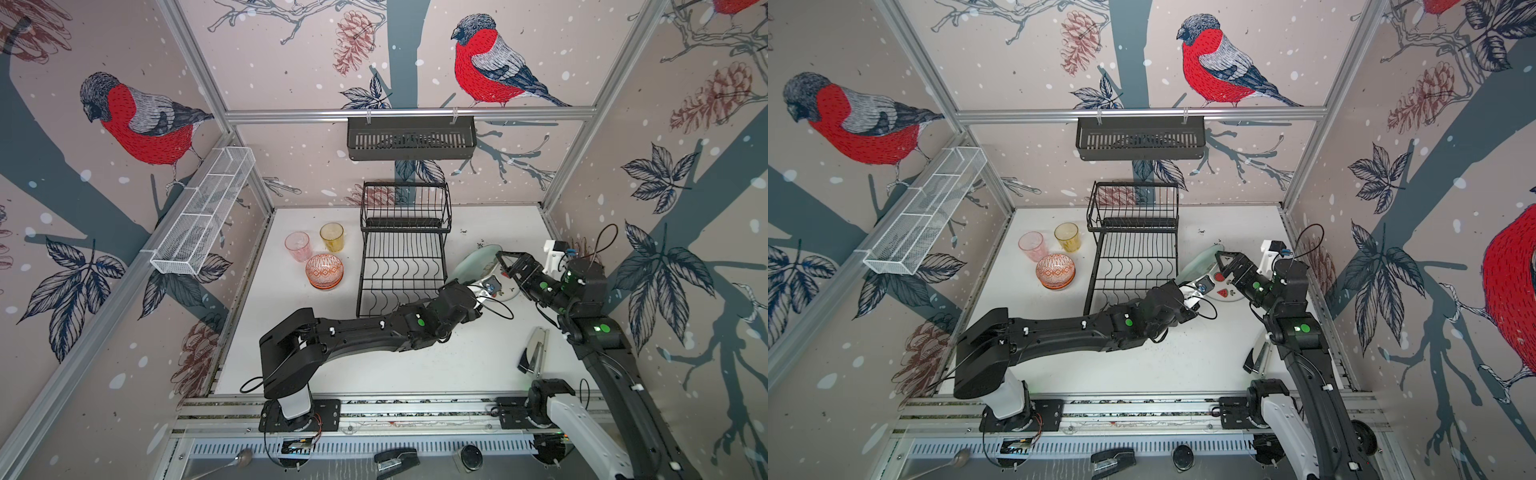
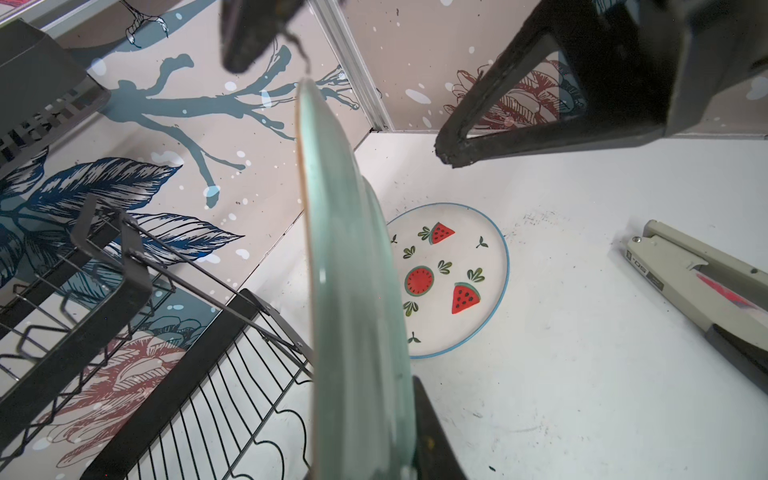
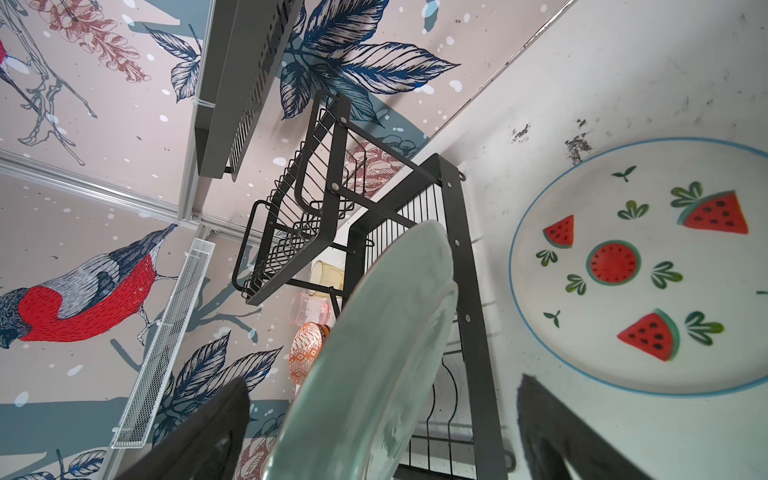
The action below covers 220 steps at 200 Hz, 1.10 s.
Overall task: Unload the mixed dishes from the dish rack
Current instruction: 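Carry the plate toward the right gripper while the right gripper grasps its rim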
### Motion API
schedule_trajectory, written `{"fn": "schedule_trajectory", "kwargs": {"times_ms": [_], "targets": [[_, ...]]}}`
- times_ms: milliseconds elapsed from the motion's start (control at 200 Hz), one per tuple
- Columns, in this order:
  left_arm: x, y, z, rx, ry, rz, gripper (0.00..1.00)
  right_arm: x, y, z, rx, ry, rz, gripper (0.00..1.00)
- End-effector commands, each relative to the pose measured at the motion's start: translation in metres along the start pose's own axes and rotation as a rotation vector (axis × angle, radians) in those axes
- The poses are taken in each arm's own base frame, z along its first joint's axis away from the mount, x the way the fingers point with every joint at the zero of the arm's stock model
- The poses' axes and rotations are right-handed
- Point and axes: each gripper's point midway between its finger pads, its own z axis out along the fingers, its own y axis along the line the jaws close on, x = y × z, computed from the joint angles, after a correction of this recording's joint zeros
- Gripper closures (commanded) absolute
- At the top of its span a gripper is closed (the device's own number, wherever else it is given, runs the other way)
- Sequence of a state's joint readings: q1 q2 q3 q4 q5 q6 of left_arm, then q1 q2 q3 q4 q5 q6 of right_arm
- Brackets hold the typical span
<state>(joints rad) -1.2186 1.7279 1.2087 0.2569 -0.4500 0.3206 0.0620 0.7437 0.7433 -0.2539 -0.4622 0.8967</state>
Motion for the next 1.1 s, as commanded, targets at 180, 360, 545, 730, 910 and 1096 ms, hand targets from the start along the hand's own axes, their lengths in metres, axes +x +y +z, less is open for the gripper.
{"fn": "schedule_trajectory", "kwargs": {"times_ms": [180,360,545,730,910,1096], "targets": [[-0.036,0.021,0.002,-0.186,-0.118,0.060,1.00,0.010,-0.007,0.011,0.005,0.072,0.029,0.00],[-0.042,0.014,0.004,-0.202,-0.136,0.102,1.00,0.015,-0.009,0.017,-0.005,0.107,0.037,0.05],[-0.048,0.010,0.002,-0.195,-0.159,0.106,1.00,0.015,-0.009,0.019,-0.013,0.107,0.037,0.21],[-0.047,0.007,0.004,-0.196,-0.162,0.111,1.00,0.016,-0.010,0.020,-0.016,0.108,0.042,0.53],[-0.046,0.007,0.004,-0.197,-0.163,0.105,1.00,0.015,-0.011,0.021,-0.013,0.105,0.050,0.66],[-0.044,0.006,0.007,-0.199,-0.161,0.104,1.00,0.014,-0.010,0.020,-0.013,0.103,0.052,0.89]]}}
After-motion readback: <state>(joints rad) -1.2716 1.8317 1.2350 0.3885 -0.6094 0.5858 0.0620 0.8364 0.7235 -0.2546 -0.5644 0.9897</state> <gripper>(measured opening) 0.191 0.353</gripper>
